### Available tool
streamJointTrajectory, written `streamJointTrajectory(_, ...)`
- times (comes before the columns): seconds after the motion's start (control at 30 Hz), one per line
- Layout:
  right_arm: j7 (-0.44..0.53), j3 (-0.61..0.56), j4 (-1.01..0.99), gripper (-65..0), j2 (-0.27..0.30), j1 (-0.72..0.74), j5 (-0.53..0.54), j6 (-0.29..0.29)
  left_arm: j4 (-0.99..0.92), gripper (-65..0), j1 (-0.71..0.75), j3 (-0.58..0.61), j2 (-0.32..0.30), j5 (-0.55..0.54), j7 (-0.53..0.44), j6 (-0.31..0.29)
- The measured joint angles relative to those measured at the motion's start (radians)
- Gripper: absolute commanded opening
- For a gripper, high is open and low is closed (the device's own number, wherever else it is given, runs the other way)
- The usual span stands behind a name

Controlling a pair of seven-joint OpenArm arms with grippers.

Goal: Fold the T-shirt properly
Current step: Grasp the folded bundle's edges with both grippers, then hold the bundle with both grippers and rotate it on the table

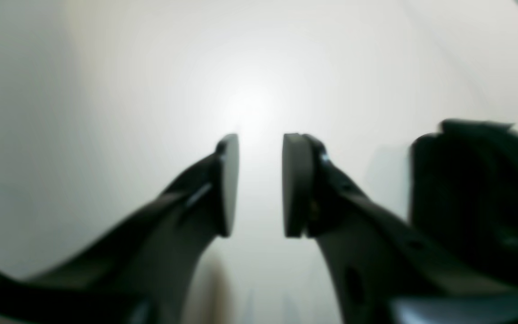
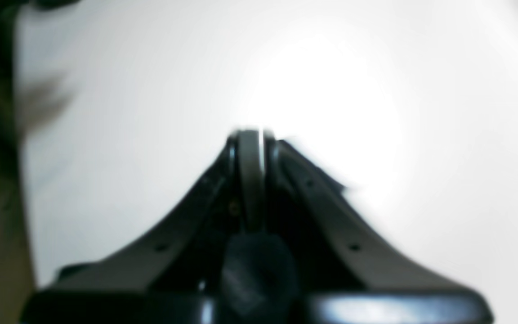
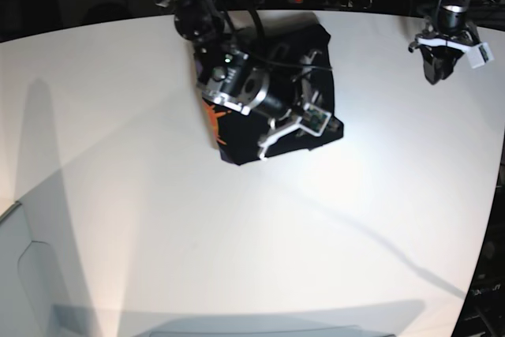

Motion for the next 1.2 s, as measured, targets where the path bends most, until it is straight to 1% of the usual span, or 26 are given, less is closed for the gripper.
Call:
streamJointTrajectory(0.07,-0.012,0.066,0.055,-65.0,0.000,-0.021,-0.009,0.000,0.045,-32.4,-0.001,0.000,0.034,0.000,0.042,-0.001)
streamJointTrajectory(0.13,-0.007,0.132,0.105,-65.0,0.000,-0.036,-0.007,0.000,0.084,-26.4,-0.005,0.000,0.065,-0.002,0.130,-0.002)
streamJointTrajectory(0.2,0.001,0.209,0.138,-65.0,0.001,-0.048,-0.005,0.000,0.098,-25.8,-0.027,0.015,0.098,-0.002,0.211,-0.002)
streamJointTrajectory(0.23,-0.001,0.240,0.150,-65.0,0.012,-0.056,-0.006,0.000,0.098,-26.2,-0.036,0.024,0.109,-0.011,0.258,-0.002)
streamJointTrajectory(0.27,-0.008,0.264,0.158,-65.0,0.020,-0.065,-0.011,0.000,0.097,-26.2,-0.047,0.035,0.117,-0.040,0.290,-0.002)
streamJointTrajectory(0.33,-0.005,0.308,0.166,-65.0,0.039,-0.093,-0.009,0.000,0.097,-26.2,-0.053,0.077,0.134,-0.090,0.314,-0.002)
streamJointTrajectory(0.4,-0.009,0.336,0.166,-65.0,0.056,-0.111,-0.008,0.001,0.097,-26.2,-0.050,0.131,0.143,-0.098,0.348,-0.002)
streamJointTrajectory(0.47,-0.008,0.357,0.166,-65.0,0.065,-0.122,-0.011,0.001,0.096,-26.2,-0.048,0.196,0.143,-0.092,0.340,-0.002)
streamJointTrajectory(0.57,-0.006,0.384,0.166,-65.0,0.070,-0.138,-0.011,0.001,0.094,-27.4,-0.053,0.286,0.139,-0.098,0.304,0.002)
streamJointTrajectory(0.63,-0.005,0.392,0.167,-65.0,0.070,-0.148,-0.011,0.000,0.092,-28.2,-0.053,0.322,0.139,-0.099,0.294,0.002)
streamJointTrajectory(0.73,-0.005,0.391,0.166,-65.0,0.069,-0.157,-0.011,0.001,0.079,-28.4,-0.072,0.338,0.138,-0.083,0.290,0.009)
streamJointTrajectory(0.83,-0.005,0.391,0.167,-65.0,0.069,-0.163,-0.011,0.000,0.055,-28.2,-0.101,0.343,0.139,-0.015,0.289,0.010)
streamJointTrajectory(0.87,-0.004,0.391,0.167,-65.0,0.069,-0.167,-0.011,0.001,0.055,-28.1,-0.101,0.344,0.142,-0.009,0.287,0.010)
streamJointTrajectory(1.03,-0.005,0.395,0.166,-65.0,0.068,-0.179,-0.011,0.000,-0.008,-28.3,-0.112,0.344,0.144,0.005,0.298,0.010)
streamJointTrajectory(1.13,-0.001,0.395,0.166,-65.0,0.067,-0.178,-0.011,0.000,-0.053,-28.3,-0.139,0.345,0.143,-0.003,0.285,0.010)
streamJointTrajectory(1.2,-0.001,0.395,0.166,-65.0,0.067,-0.178,-0.011,0.000,-0.077,-28.3,-0.145,0.369,0.142,-0.001,0.287,0.009)
